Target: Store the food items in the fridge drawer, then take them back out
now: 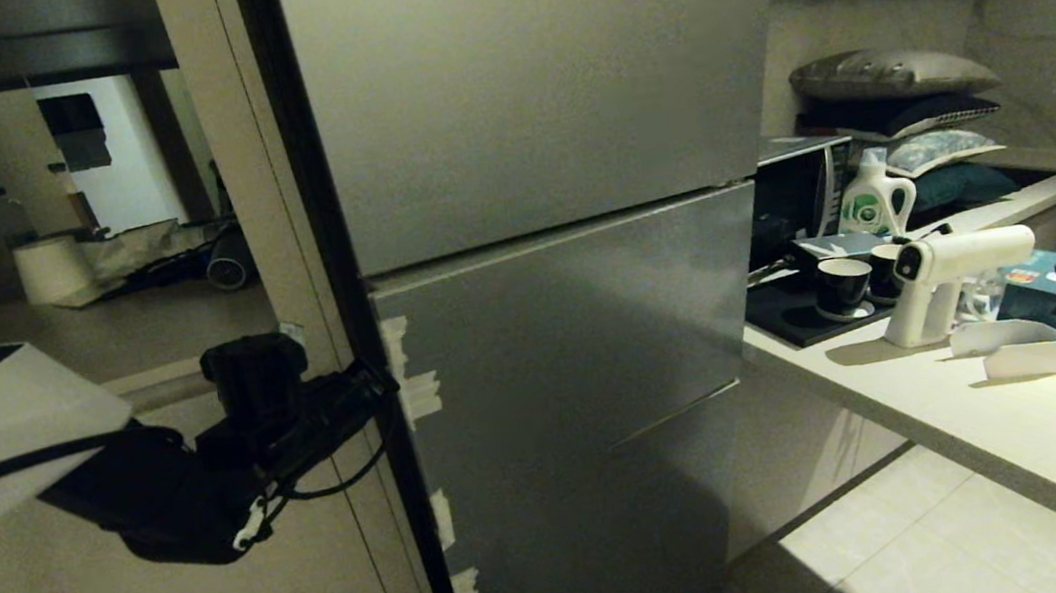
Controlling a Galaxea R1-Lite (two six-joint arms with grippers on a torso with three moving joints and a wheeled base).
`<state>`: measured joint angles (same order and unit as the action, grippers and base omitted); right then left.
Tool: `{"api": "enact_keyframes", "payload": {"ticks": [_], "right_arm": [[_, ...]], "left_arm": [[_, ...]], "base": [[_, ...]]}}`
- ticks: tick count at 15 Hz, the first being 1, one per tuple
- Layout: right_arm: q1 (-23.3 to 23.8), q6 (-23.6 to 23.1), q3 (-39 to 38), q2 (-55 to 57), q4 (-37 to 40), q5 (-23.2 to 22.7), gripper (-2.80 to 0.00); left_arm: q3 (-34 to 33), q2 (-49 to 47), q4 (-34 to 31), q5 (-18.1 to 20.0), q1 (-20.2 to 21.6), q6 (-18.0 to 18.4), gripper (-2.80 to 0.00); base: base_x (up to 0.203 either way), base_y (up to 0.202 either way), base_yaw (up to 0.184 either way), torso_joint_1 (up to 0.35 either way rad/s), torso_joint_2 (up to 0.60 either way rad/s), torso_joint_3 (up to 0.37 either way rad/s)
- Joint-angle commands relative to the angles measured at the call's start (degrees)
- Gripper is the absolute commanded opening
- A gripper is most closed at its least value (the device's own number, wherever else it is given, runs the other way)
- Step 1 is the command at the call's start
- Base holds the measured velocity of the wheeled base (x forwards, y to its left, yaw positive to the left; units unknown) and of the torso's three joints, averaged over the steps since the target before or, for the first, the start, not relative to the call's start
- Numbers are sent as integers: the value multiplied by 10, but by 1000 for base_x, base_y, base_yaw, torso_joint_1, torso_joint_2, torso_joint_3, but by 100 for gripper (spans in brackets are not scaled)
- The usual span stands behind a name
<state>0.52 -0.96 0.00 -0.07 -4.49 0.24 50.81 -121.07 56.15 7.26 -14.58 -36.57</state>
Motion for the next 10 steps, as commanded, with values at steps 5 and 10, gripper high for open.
{"api": "enact_keyframes", "payload": {"ticks": [5, 10], "right_arm": [[0, 0, -18, 0, -1, 0, -280], [0, 1, -18, 1, -1, 0, -280]], "left_arm": [[-76, 36, 45, 2, -17, -2, -280], [-131, 85, 60, 1, -77, -2, -280]], "base": [[0, 0, 0, 0, 0, 0], [0, 0, 0, 0, 0, 0]]}}
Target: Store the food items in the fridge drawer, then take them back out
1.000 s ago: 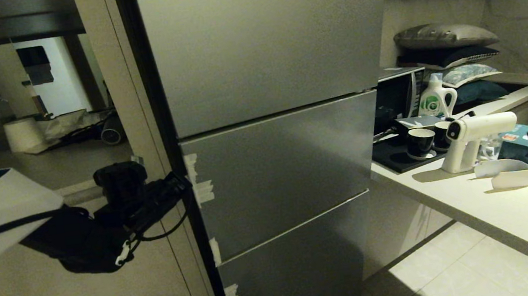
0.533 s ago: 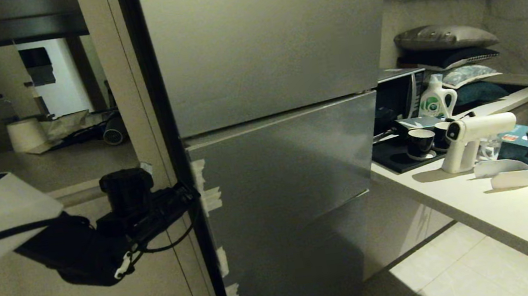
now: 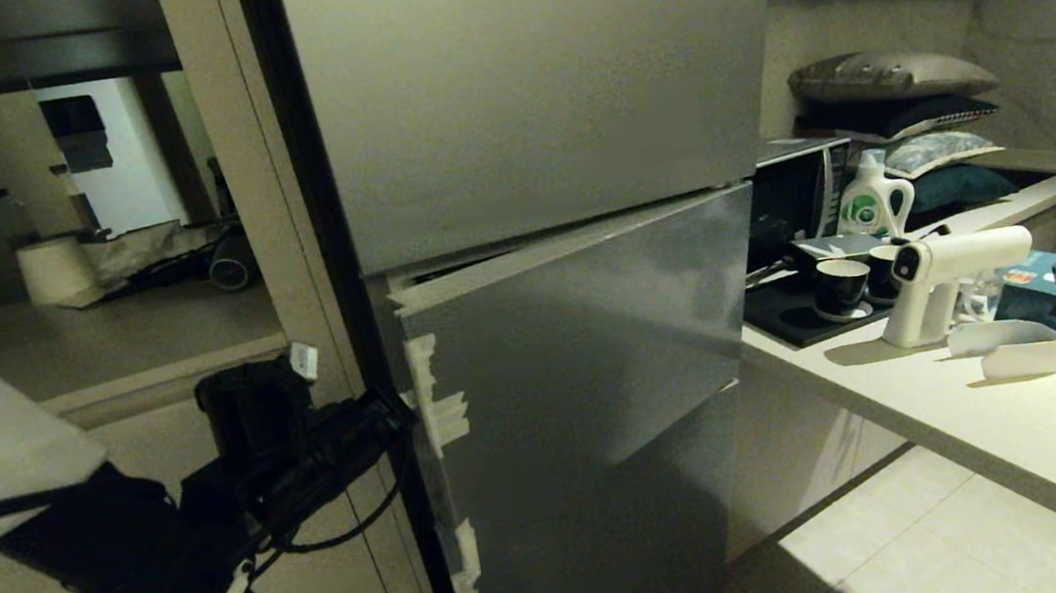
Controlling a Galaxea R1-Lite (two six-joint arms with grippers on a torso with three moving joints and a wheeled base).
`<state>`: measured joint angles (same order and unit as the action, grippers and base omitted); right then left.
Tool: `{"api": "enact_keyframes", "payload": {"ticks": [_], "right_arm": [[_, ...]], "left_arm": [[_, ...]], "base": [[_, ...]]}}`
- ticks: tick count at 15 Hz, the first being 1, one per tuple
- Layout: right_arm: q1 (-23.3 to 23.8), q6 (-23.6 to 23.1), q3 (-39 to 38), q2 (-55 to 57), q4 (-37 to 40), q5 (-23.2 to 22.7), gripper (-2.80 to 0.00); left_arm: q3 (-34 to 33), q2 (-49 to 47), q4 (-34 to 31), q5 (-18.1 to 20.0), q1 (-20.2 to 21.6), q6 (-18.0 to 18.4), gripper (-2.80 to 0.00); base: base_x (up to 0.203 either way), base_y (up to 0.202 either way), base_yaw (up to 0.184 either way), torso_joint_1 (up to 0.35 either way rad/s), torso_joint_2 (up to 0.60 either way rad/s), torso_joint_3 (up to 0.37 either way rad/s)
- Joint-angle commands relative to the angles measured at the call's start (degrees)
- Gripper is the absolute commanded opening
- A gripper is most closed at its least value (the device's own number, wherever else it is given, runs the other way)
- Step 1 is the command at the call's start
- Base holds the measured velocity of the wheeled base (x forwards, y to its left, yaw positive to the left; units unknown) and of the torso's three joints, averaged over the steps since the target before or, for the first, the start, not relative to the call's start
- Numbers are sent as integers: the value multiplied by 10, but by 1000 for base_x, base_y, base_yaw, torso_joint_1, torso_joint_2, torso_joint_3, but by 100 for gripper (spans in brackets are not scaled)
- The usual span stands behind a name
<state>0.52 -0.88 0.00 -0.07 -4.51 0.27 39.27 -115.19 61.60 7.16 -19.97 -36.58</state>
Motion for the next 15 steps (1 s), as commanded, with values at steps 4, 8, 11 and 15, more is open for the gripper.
{"api": "enact_keyframes", "payload": {"ticks": [4, 8, 11, 15], "right_arm": [[0, -1, -18, 0, -1, 0, -280], [0, -1, -18, 0, -1, 0, -280], [0, -1, -18, 0, -1, 0, -280], [0, -1, -18, 0, -1, 0, -280]], "left_arm": [[-75, 93, 5, -2, -109, -1, -280], [-155, 175, 5, -3, -209, -1, -280], [-204, 244, 5, -3, -240, 0, -280], [-258, 301, 4, -5, -245, 1, -280]], "base": [[0, 0, 0, 0, 0, 0], [0, 0, 0, 0, 0, 0], [0, 0, 0, 0, 0, 0], [0, 0, 0, 0, 0, 0]]}}
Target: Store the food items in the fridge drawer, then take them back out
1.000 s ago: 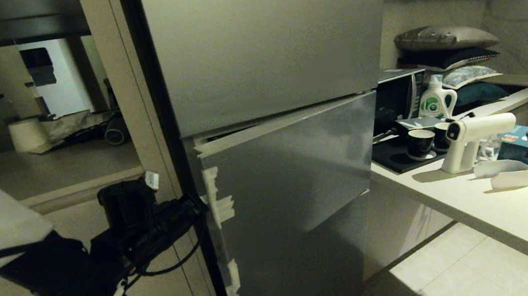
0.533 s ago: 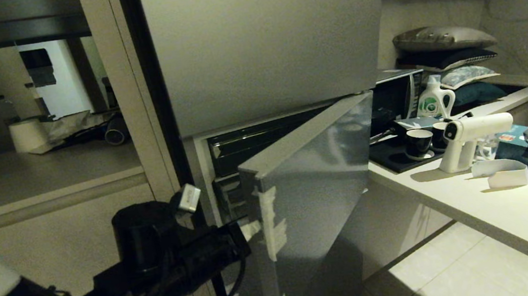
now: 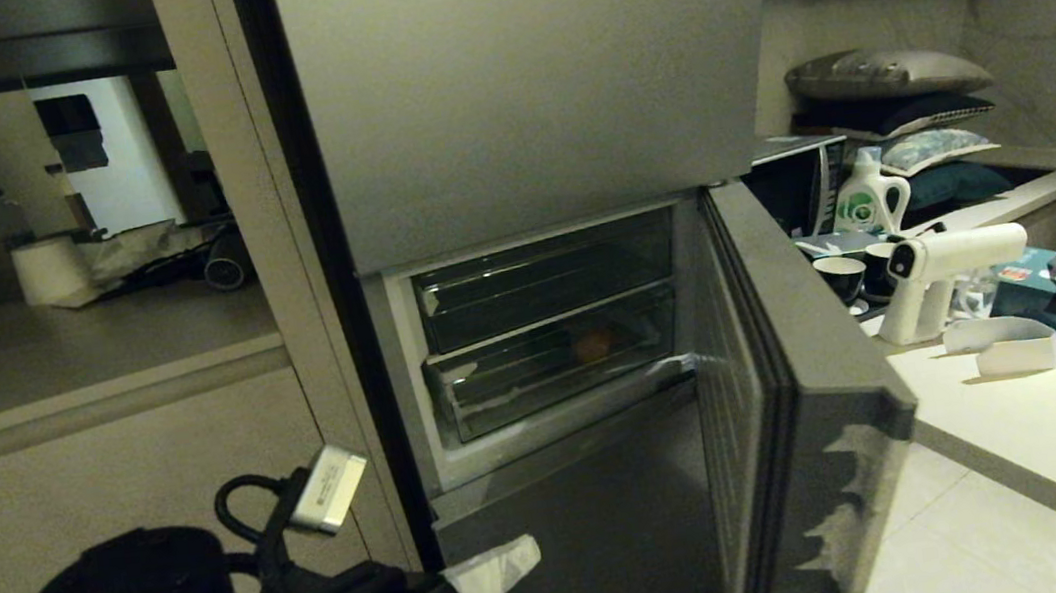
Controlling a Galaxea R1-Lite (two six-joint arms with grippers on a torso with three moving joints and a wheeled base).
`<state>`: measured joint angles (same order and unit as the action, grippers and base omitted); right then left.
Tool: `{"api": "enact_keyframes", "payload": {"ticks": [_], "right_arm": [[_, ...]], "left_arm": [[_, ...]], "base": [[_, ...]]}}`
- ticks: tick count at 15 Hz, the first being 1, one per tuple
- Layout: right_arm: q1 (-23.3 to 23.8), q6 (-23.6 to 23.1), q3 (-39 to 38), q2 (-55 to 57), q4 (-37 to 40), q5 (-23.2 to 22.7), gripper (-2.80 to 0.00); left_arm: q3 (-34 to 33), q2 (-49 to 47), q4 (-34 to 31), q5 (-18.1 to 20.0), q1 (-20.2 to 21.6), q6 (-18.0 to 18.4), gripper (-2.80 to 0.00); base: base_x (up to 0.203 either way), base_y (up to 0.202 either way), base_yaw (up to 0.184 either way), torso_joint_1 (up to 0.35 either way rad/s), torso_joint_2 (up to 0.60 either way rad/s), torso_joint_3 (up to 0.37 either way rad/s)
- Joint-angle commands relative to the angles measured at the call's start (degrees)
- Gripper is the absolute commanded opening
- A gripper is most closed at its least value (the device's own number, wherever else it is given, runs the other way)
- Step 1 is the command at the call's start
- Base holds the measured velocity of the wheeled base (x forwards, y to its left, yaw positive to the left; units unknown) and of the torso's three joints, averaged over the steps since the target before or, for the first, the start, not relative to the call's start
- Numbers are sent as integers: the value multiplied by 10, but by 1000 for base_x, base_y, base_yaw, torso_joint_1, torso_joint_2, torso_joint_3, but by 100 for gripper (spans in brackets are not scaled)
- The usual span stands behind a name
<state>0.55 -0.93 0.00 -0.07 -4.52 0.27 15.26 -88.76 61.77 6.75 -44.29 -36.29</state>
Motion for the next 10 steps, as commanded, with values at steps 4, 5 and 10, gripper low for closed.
{"api": "enact_keyframes", "payload": {"ticks": [4, 5, 10], "right_arm": [[0, 0, -18, 0, 0, 0, -280], [0, 0, -18, 0, 0, 0, -280], [0, 0, -18, 1, 0, 0, -280]], "left_arm": [[-37, 52, 2, -1, -2, -3, -280], [-39, 55, 2, -1, -2, -3, -280], [-46, 121, -4, 0, -2, -2, -280]], "base": [[0, 0, 0, 0, 0, 0], [0, 0, 0, 0, 0, 0], [0, 0, 0, 0, 0, 0]]}}
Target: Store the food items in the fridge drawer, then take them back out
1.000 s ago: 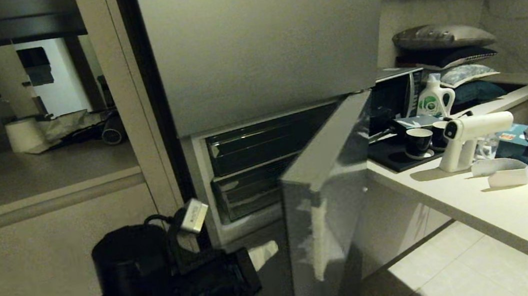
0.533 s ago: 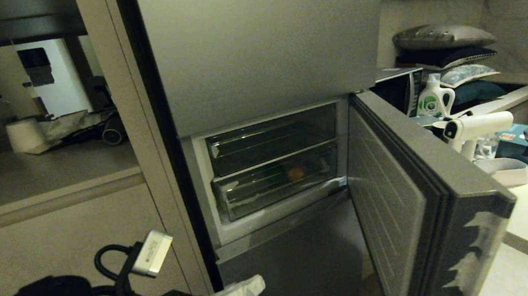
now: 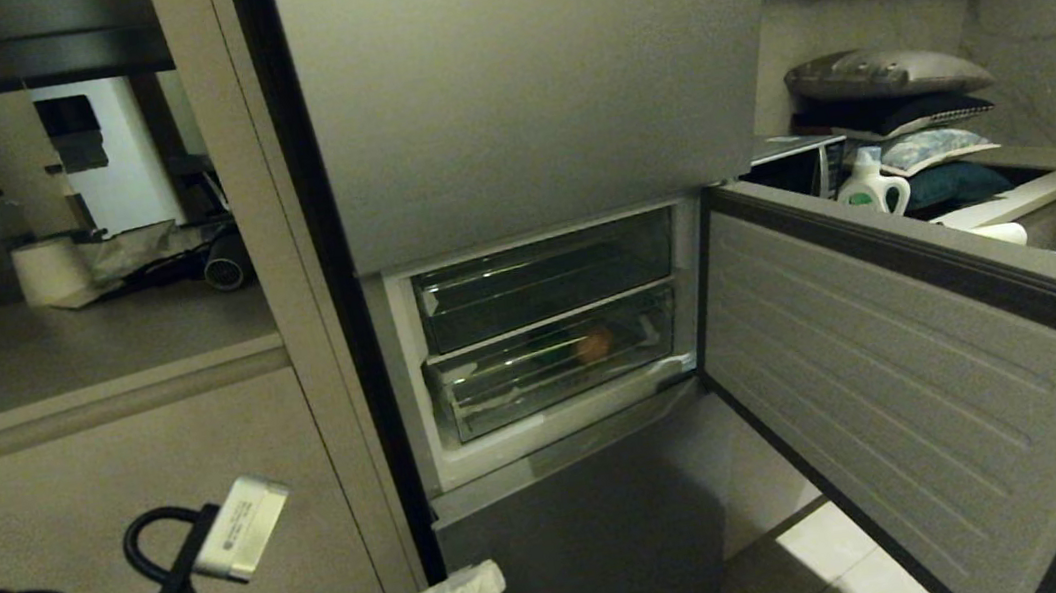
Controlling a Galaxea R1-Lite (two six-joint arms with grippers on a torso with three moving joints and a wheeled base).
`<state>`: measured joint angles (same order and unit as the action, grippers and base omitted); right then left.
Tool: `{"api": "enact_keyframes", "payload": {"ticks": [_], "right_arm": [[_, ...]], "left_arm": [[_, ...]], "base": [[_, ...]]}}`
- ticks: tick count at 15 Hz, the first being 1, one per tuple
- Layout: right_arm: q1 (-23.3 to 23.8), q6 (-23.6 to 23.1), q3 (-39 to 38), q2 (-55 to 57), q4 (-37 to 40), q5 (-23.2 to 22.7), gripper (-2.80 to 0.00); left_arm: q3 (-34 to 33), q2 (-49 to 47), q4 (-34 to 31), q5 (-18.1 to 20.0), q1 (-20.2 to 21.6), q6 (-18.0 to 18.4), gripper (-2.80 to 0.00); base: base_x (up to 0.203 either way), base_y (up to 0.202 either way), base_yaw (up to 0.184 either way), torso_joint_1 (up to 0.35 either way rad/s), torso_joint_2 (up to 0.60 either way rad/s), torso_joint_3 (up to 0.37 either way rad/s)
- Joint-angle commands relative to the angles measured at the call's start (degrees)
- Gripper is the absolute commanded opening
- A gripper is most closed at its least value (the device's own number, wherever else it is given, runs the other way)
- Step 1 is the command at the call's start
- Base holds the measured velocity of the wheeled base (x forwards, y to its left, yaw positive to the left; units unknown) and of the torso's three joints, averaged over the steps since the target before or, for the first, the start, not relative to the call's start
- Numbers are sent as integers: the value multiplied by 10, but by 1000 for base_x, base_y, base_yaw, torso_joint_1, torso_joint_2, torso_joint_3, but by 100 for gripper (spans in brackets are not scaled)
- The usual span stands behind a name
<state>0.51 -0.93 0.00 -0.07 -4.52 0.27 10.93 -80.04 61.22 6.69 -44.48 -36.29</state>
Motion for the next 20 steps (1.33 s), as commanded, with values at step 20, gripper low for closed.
{"api": "enact_keyframes", "payload": {"ticks": [20], "right_arm": [[0, 0, -18, 0, 0, 1, -280]], "left_arm": [[-10, 642, -512, -220, 425, 347, -280]], "base": [[0, 0, 0, 0, 0, 0]]}}
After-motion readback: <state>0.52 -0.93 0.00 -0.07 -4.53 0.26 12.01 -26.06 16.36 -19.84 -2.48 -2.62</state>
